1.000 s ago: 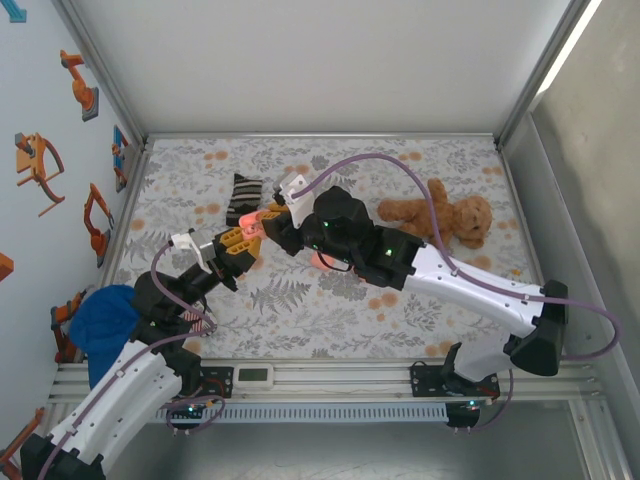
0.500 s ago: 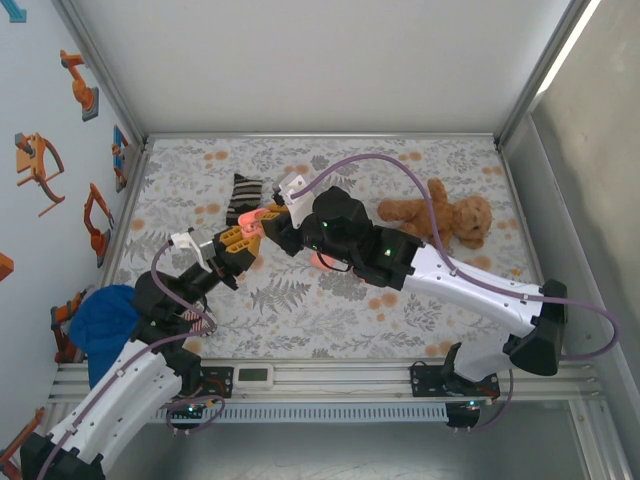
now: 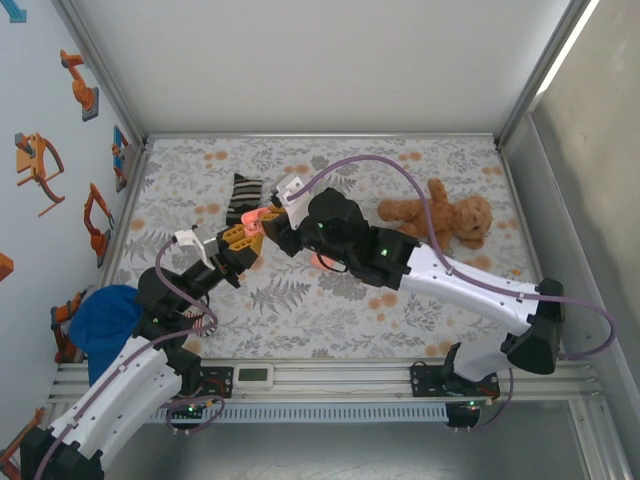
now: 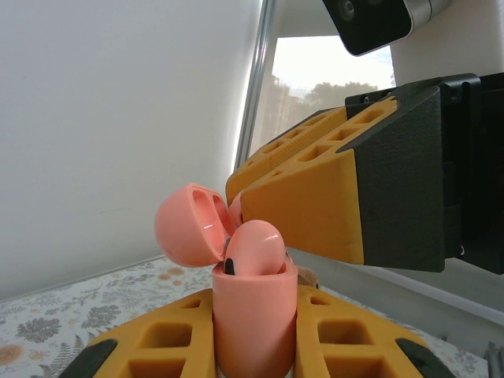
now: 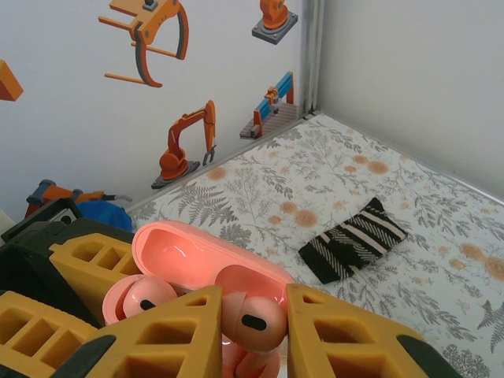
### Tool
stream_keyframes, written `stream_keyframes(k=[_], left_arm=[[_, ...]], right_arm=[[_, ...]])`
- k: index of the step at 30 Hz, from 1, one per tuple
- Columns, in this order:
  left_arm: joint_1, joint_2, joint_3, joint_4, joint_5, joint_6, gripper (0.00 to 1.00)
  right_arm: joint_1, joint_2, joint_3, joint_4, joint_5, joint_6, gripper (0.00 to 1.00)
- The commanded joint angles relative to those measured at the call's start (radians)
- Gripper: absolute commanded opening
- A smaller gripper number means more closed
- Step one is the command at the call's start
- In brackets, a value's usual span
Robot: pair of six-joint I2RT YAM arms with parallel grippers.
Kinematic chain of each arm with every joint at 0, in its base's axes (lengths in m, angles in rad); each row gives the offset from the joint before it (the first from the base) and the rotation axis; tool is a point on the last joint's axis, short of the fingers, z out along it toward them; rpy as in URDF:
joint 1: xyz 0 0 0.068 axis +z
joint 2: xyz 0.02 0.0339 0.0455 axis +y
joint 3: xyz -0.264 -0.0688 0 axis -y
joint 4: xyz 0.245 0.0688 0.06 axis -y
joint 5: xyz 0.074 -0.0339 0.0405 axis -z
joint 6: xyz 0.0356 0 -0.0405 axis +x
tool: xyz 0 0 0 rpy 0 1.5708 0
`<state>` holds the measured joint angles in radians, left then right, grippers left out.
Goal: Insert the wireless bluetooth earbuds into the charging case
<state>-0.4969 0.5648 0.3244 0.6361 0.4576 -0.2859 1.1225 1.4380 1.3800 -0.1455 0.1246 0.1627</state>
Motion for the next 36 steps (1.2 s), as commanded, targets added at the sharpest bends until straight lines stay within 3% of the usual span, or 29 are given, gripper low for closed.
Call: stream_keyframes(k=[1, 5, 23, 28, 36], left_arm=[[-0.002, -0.007, 0.034, 0.088, -0.008, -0.016, 0.0], [-0.003, -0.003, 0.034, 0.095, -0.011, -0.013, 0.0], [-0.006, -0.021, -0.017, 0.092, -0.017, -0.044, 0.0], [-0.005, -0.028, -0.021, 0.077, -0.019, -0.042, 0.0], [-0.006, -0.061, -0.044, 0.089, -0.048, -0.059, 0.0]], right_arm=[[0.009, 0.017, 0.029, -0.048, -0.006, 0.003, 0.24], [0.009, 0.016, 0.03, -0.05, -0.022, 0.019, 0.27], [-0.011, -0.039, 0.165, -0.11, -0.006, 0.018, 0.66], [-0.053, -0.059, 0.17, -0.113, -0.089, 0.056, 0.72], [-0.186, -0.133, 0.059, -0.104, -0.336, 0.147, 0.84]])
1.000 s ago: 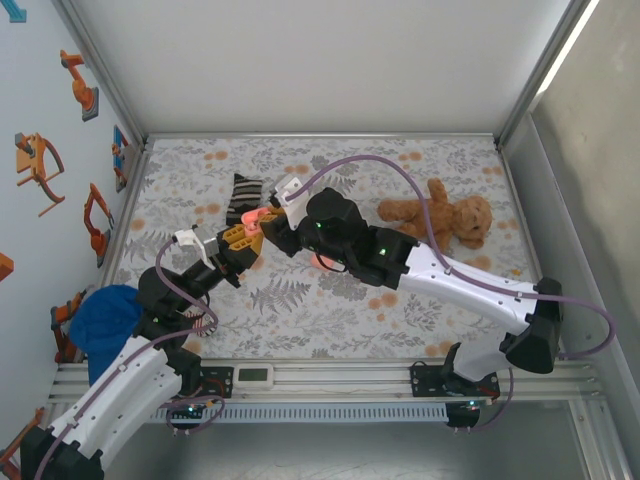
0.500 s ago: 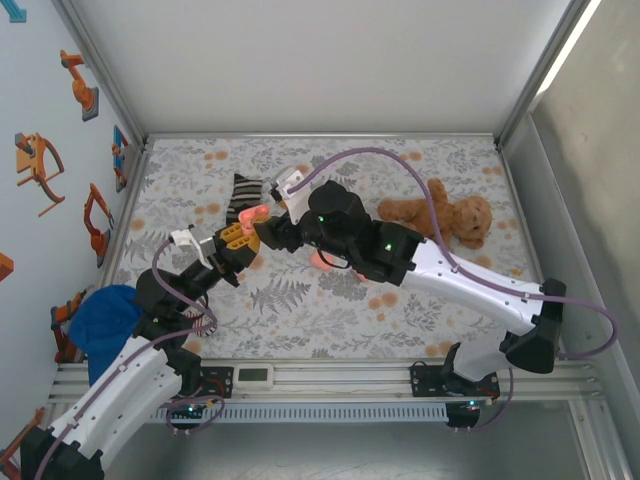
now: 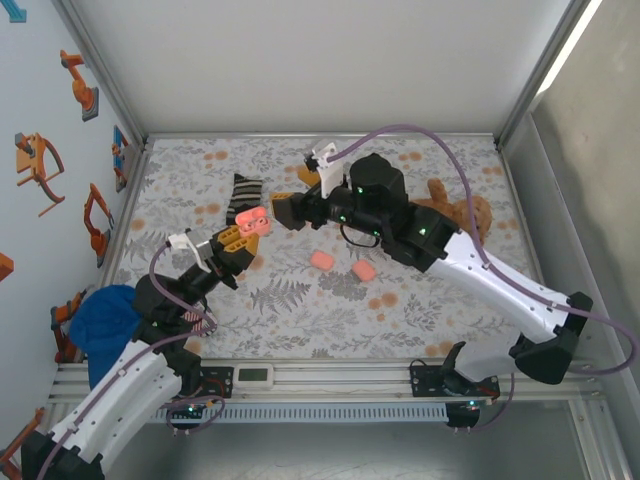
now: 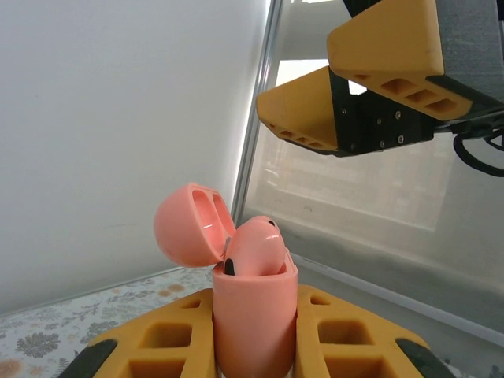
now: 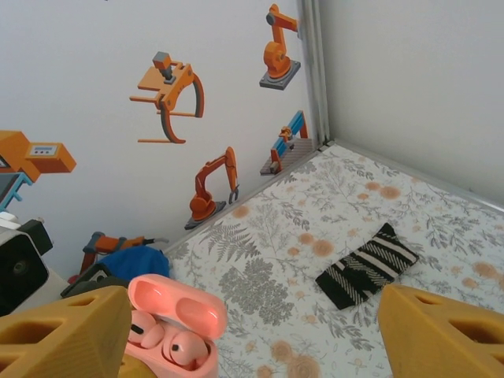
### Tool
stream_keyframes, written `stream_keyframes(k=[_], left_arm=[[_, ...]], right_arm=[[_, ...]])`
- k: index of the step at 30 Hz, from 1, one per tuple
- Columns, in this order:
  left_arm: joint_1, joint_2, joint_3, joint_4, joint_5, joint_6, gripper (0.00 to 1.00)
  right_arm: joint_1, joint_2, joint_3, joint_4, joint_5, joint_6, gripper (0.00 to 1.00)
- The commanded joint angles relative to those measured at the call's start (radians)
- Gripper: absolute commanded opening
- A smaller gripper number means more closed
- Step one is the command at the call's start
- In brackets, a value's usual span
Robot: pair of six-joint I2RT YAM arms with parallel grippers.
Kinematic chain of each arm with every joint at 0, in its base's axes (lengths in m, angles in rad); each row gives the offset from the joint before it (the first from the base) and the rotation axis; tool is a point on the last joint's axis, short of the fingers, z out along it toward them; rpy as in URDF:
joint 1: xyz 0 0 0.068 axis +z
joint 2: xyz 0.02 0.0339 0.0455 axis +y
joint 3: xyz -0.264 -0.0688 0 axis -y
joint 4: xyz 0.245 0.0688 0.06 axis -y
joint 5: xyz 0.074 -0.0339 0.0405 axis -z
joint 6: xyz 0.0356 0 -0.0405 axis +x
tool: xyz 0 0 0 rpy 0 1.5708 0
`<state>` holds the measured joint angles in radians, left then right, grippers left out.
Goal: Insert the wireless bluetooth earbuds into the charging case
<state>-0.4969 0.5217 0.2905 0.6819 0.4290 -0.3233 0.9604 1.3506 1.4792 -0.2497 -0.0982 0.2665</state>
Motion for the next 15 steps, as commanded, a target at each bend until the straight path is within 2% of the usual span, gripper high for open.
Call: stream_keyframes(k=[1, 7, 15], left_arm=[[-0.006, -0.019, -0.011, 0.043, -0.026, -0.023, 0.0], [0.002, 0.03, -0.005, 0.07, -0.107, -0.009, 0.0], [0.064, 0.276, 0.085, 0.263, 0.05, -0.094, 0.0]], right_arm=[[-0.036, -0.057, -0.056, 0.003, -0.131, 0.051, 0.86], [-0.116, -0.13, -0.147, 0.026, -0.205, 0.112, 0.98], [-0.259, -0.206, -0.219, 0.038, -0.312, 0.15, 1.0]])
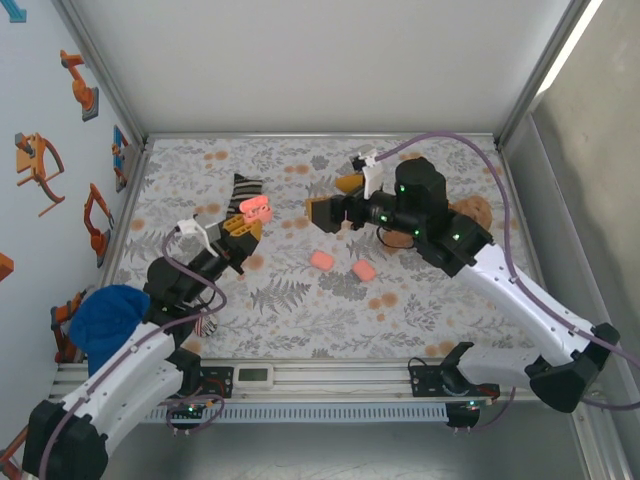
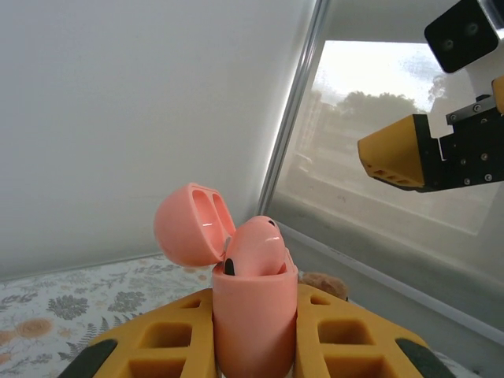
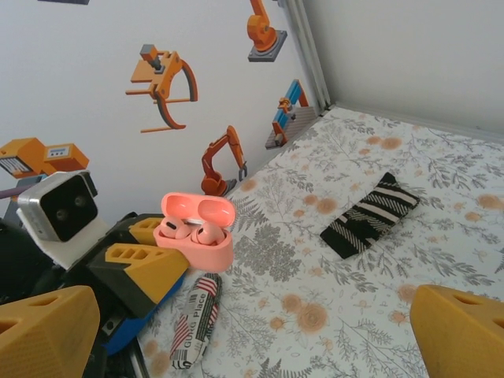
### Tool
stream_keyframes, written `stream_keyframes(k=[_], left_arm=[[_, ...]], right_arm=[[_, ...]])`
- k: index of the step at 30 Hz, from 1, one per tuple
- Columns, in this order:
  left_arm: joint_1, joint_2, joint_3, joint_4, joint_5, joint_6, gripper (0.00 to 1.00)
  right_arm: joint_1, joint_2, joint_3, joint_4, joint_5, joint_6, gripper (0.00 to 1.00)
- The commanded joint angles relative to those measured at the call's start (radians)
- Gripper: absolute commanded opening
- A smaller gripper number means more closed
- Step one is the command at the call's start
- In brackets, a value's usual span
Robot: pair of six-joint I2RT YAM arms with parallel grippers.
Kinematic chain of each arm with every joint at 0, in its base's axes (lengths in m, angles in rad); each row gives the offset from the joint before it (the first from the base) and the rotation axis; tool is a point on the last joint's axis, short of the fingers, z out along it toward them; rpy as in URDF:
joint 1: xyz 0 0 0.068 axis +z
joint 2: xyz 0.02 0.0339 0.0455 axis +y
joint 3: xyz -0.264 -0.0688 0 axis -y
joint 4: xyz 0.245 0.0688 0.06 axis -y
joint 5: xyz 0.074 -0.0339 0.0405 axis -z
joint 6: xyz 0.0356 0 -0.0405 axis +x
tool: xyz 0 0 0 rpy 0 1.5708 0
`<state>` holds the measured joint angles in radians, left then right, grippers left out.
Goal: Insert the wireless bluetooth earbuds into the charging case
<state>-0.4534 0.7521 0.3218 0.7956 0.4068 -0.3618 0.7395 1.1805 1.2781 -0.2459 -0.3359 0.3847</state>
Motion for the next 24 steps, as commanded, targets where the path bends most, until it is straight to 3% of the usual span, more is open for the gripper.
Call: stream_keyframes(k=[1, 5, 11, 15, 24], left_arm=[[0.029, 0.082, 0.064, 0.181, 0.097, -0.074, 0.0], [0.068, 0.2, 0.086, 0.347, 0.167, -0.159, 0.0], [0.085, 0.317, 0.125, 0.511, 0.253, -0.249, 0.0], [0.082, 0.379, 0.16, 0.603, 0.312, -0.306, 0.0], [0.035, 0.432, 0.226, 0.602, 0.38, -0.323, 0.0]], right_arm=[[-0.064, -0.046, -0.032, 0.041, -0.099, 0.041, 1.0], [-0.151, -0.084, -0.099, 0.111, -0.208, 0.081, 1.0], [-0.177, -0.091, -0.139, 0.225, -0.337, 0.154, 1.0], [-0.165, -0.055, -0.126, 0.27, -0.375, 0.195, 1.0], [-0.064, 0.096, -0.019, 0.333, -0.404, 0.202, 0.98]])
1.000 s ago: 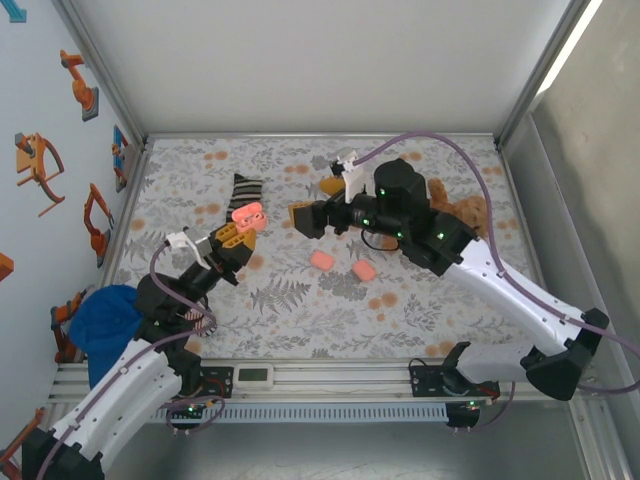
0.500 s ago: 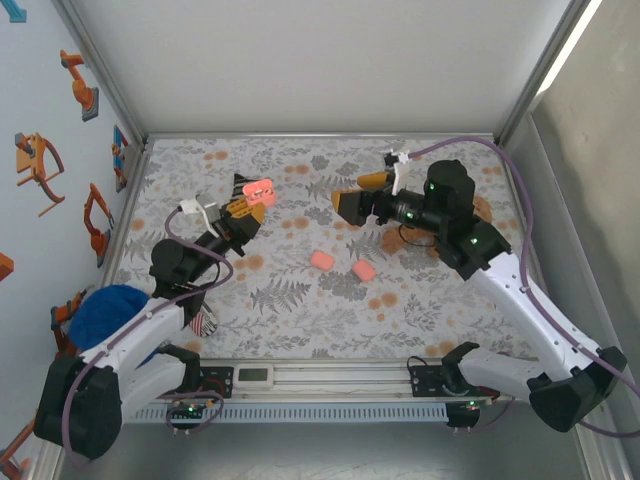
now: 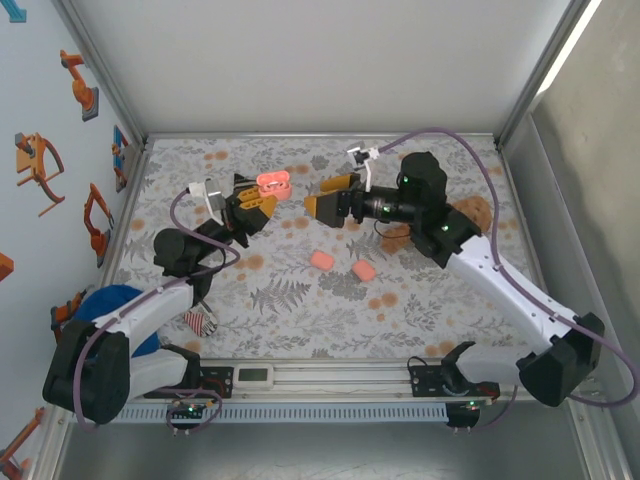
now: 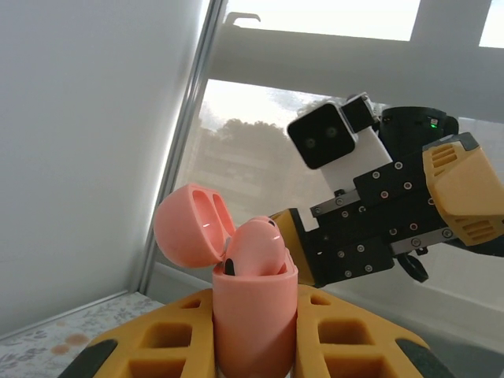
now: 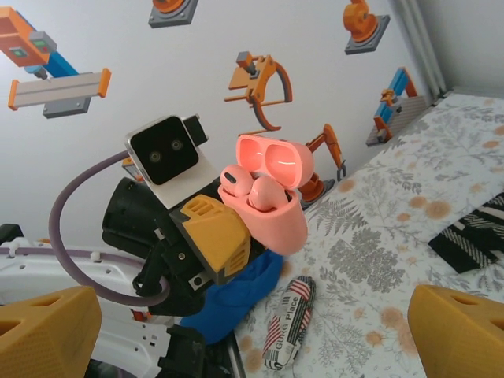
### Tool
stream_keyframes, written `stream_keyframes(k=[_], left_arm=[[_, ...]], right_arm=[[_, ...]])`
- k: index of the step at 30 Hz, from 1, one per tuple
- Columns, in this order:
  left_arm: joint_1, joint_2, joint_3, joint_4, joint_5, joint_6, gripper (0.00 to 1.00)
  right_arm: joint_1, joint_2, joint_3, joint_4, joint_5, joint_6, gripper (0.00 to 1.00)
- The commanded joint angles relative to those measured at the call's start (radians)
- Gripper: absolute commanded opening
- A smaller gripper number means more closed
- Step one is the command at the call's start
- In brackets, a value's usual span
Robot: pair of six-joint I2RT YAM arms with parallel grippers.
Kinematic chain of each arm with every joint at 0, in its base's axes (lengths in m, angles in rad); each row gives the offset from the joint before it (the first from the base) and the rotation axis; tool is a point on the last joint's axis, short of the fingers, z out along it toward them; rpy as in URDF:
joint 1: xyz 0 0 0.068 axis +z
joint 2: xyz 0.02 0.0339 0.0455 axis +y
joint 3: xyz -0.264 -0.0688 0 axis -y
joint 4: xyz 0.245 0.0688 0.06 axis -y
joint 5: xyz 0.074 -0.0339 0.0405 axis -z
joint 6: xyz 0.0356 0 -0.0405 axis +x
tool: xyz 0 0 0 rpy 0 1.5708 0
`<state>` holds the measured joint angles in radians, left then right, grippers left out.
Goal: Insert the wireless bluetooth earbuds into the charging case
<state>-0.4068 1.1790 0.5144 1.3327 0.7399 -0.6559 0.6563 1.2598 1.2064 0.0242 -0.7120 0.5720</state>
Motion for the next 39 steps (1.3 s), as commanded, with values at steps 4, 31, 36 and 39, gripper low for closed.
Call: stream_keyframes(k=[4, 31, 36, 39], left_arm=[[-0.021, 0.016, 0.042, 0.065, 0.057, -0.03, 0.0], [-0.031, 0.063, 0.047, 0.065, 0.064, -0.025, 0.0], [-0.03, 0.067, 0.05, 0.065, 0.07, -0.032, 0.0], [-0.031, 0.054, 0.043, 0.065, 0.081, -0.045, 0.0]], right_arm=[[0.056, 0.083, 0.097, 0.081, -0.042, 0.013, 0.97], [0.077, 0.059, 0.11, 0.079, -0.072, -0.084, 0.91], [0.077, 0.026, 0.102, -0.032, -0.01, -0.176, 0.9], [0.076, -0.023, 0.115, -0.148, 0.095, -0.335, 0.92]])
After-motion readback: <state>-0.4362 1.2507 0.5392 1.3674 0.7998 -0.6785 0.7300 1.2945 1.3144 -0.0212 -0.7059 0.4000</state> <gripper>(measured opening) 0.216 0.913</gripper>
